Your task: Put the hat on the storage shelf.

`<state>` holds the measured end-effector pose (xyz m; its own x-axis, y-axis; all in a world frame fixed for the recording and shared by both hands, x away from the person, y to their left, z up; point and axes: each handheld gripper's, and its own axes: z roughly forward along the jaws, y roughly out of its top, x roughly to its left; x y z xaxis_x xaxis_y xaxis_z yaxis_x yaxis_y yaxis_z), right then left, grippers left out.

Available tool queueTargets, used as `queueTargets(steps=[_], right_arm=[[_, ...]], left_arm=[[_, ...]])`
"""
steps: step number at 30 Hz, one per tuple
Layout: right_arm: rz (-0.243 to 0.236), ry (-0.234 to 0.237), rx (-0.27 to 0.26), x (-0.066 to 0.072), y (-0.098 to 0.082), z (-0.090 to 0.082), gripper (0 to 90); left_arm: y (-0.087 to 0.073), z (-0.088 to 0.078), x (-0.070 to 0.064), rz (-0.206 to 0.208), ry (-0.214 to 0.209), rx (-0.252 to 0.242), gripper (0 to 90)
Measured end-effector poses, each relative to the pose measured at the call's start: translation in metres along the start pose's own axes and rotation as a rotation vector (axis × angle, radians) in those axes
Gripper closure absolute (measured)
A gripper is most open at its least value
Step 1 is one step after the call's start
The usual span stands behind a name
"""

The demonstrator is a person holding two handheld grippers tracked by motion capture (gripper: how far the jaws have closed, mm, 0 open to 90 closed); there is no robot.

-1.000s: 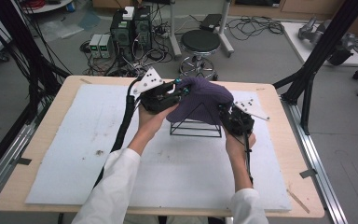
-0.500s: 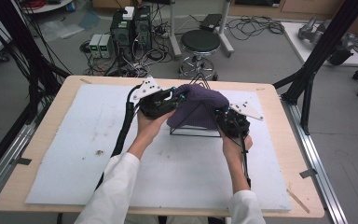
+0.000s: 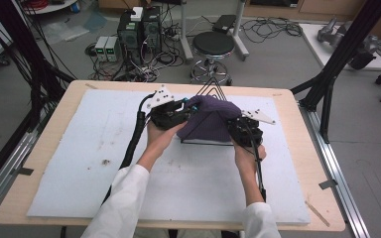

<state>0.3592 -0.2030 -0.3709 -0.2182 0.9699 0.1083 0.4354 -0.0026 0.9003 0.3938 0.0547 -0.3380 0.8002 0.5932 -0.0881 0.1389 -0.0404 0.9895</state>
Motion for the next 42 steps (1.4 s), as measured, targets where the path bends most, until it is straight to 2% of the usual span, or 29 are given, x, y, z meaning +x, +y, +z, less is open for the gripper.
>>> queueTargets(steps=[7, 11, 13, 15, 17, 19, 20, 23, 27, 31, 36, 41, 42], right_arm=[[-0.005, -0.012, 0.025, 0.002, -0.002, 0.002, 80.0], [-0.002, -0.013, 0.021, 0.001, -0.002, 0.002, 79.1], [0.002, -0.01, 0.022, 0.001, -0.001, 0.001, 73.6], [0.02, 0.006, 0.023, -0.002, -0.001, 0.001, 60.8], [0.052, -0.002, 0.027, -0.004, 0.0, -0.001, 49.3], [0.056, -0.02, 0.032, -0.006, 0.0, -0.002, 43.1], [0.056, -0.02, 0.032, -0.006, 0.0, -0.002, 43.1], [0.053, -0.037, 0.033, -0.007, 0.001, -0.004, 38.5], [0.048, -0.039, 0.032, -0.006, 0.001, -0.004, 37.5], [0.045, -0.045, 0.023, -0.006, 0.001, -0.005, 36.5], [0.057, -0.052, 0.01, -0.006, 0.002, -0.007, 34.5], [0.047, -0.065, -0.005, -0.005, 0.003, -0.011, 33.2], [0.06, -0.066, -0.021, -0.005, 0.004, -0.014, 31.5]], left_arm=[[-0.003, -0.001, 0.001, 0.001, 0.006, 0.007, 74.9], [-0.003, -0.001, 0.0, 0.002, 0.007, 0.01, 74.5], [-0.003, -0.002, 0.0, -0.005, 0.015, 0.01, 71.6], [-0.003, -0.002, 0.0, -0.015, 0.012, 0.006, 67.7], [-0.003, -0.002, 0.001, -0.022, 0.011, -0.005, 60.7], [-0.004, -0.002, 0.002, -0.02, 0.012, -0.009, 55.2], [-0.004, -0.002, 0.001, -0.02, 0.012, -0.008, 55.2], [-0.004, -0.001, 0.0, -0.021, 0.031, -0.012, 46.9], [-0.003, -0.003, 0.0, -0.019, 0.036, -0.024, 45.5], [-0.002, -0.004, 0.0, -0.018, 0.047, -0.026, 40.2], [-0.001, -0.007, -0.001, -0.005, 0.026, -0.034, 34.9], [0.001, -0.012, -0.001, 0.006, 0.039, -0.051, 31.0], [0.001, -0.013, -0.001, 0.007, 0.044, -0.056, 30.3]])
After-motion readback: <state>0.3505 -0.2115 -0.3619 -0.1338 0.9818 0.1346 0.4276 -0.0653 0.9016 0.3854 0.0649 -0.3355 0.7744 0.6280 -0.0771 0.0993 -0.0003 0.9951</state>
